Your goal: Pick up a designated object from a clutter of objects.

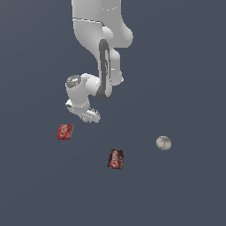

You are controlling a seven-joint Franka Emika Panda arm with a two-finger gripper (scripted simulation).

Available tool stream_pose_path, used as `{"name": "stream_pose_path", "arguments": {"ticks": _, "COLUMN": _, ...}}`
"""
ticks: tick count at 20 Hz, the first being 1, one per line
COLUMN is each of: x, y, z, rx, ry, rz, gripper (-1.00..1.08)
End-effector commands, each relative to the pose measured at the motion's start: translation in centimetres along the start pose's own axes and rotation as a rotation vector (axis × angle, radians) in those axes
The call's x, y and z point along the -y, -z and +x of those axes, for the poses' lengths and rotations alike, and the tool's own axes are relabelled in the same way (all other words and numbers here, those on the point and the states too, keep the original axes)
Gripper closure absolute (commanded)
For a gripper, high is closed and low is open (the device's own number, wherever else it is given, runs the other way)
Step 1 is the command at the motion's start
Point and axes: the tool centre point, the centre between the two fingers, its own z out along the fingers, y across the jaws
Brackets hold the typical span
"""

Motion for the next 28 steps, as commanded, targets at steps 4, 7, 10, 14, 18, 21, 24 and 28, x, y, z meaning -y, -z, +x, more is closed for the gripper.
{"name": "stream_pose_path", "arguments": {"ticks": 4, "x": -0.9, "y": 1.4, "z": 1.3, "rx": -0.037, "ry": -0.021, "rz": 0.000, "gripper": 1.08}}
{"name": "stream_pose_path", "arguments": {"ticks": 7, "x": -0.8, "y": 1.6, "z": 1.4, "rx": -0.037, "ry": -0.021, "rz": 0.000, "gripper": 1.08}}
{"name": "stream_pose_path", "arguments": {"ticks": 10, "x": -0.7, "y": 2.2, "z": 1.6, "rx": -0.036, "ry": -0.020, "rz": 0.000, "gripper": 1.08}}
{"name": "stream_pose_path", "arguments": {"ticks": 14, "x": -0.4, "y": 3.7, "z": 2.0, "rx": -0.034, "ry": -0.020, "rz": 0.000, "gripper": 1.08}}
{"name": "stream_pose_path", "arguments": {"ticks": 18, "x": 0.0, "y": 5.8, "z": 2.6, "rx": -0.032, "ry": -0.019, "rz": 0.000, "gripper": 1.08}}
{"name": "stream_pose_path", "arguments": {"ticks": 21, "x": 0.5, "y": 7.9, "z": 3.2, "rx": -0.030, "ry": -0.018, "rz": -0.001, "gripper": 1.08}}
{"name": "stream_pose_path", "arguments": {"ticks": 24, "x": 1.0, "y": 10.3, "z": 4.0, "rx": -0.027, "ry": -0.017, "rz": -0.003, "gripper": 1.08}}
{"name": "stream_pose_path", "arguments": {"ticks": 28, "x": 1.7, "y": 13.8, "z": 5.1, "rx": -0.024, "ry": -0.016, "rz": -0.004, "gripper": 1.08}}
